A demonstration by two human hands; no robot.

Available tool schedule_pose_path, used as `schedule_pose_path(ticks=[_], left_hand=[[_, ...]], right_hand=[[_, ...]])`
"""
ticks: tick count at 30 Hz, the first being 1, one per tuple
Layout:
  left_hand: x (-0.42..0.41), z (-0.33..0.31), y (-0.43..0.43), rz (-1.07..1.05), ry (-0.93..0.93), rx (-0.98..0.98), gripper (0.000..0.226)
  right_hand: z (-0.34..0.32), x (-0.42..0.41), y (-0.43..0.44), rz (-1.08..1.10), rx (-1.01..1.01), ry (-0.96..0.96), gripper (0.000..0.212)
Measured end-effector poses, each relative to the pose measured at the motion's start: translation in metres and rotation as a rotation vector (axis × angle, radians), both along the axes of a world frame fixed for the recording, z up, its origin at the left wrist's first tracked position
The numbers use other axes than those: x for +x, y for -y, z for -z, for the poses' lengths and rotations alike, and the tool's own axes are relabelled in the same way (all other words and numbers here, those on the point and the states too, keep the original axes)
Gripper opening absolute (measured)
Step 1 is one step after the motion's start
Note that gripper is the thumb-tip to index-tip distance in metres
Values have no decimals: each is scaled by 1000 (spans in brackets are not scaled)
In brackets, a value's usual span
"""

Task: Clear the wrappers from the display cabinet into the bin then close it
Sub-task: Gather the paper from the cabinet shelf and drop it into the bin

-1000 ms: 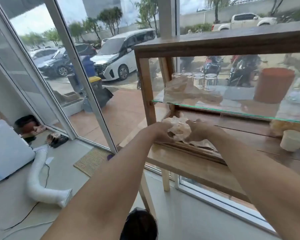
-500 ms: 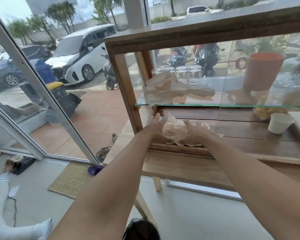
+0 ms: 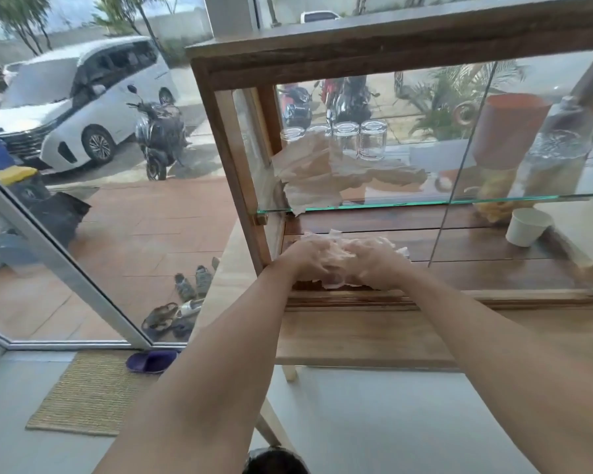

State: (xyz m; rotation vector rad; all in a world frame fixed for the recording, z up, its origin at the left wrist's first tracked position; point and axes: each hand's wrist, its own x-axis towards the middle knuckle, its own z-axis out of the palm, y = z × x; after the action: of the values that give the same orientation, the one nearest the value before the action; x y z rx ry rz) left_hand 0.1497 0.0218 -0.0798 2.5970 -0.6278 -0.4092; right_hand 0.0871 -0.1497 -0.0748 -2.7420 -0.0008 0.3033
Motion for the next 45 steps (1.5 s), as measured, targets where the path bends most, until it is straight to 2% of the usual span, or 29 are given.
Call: schedule_pose_path(ticks=[2, 7, 12, 15, 17, 19, 24, 26, 31, 34, 38, 45], left_hand=[[-2, 1, 0, -7, 66, -84, 34], [-5, -2, 2, -62, 8, -195, 15], [-22, -17, -3, -65, -70, -323, 26], [-40, -27, -13, -80, -114, -405, 24], [-55, -30, -23, -112, -136, -454, 40], [-71, -32, -33, -176, -162, -507, 63], [-115, -36, -62, -262, -261, -738, 49], [-130, -32, -78, -321, -289, -857, 47], [-165, -17, -125, -549, -241, -1007, 40], [-189, -4, -158, -676, -237, -1089, 40], [-221, 21, -205, -789, -217, -1091, 38], [-249, 86, -278, -927, -380, -1132, 37]], right_hand=[[3, 4, -1, -11, 44, 47, 49], [5, 8, 7, 71, 247, 145, 2], [-10, -1, 15, 40, 604, 103, 13], [-21, -10, 16, -17, 728, 50, 18], [-24, -16, 16, -61, 787, 3, 9], [-27, -23, 14, -114, 836, -64, 16], [-39, -44, -14, -184, 1020, -246, 19], [-42, -51, -34, -203, 1091, -293, 29], [-33, -64, -101, -166, 1173, -377, 34], [-17, -72, -145, -235, 1167, -465, 48], [9, -88, -199, -275, 1145, -558, 43], [73, -102, -277, -237, 1019, -711, 43]])
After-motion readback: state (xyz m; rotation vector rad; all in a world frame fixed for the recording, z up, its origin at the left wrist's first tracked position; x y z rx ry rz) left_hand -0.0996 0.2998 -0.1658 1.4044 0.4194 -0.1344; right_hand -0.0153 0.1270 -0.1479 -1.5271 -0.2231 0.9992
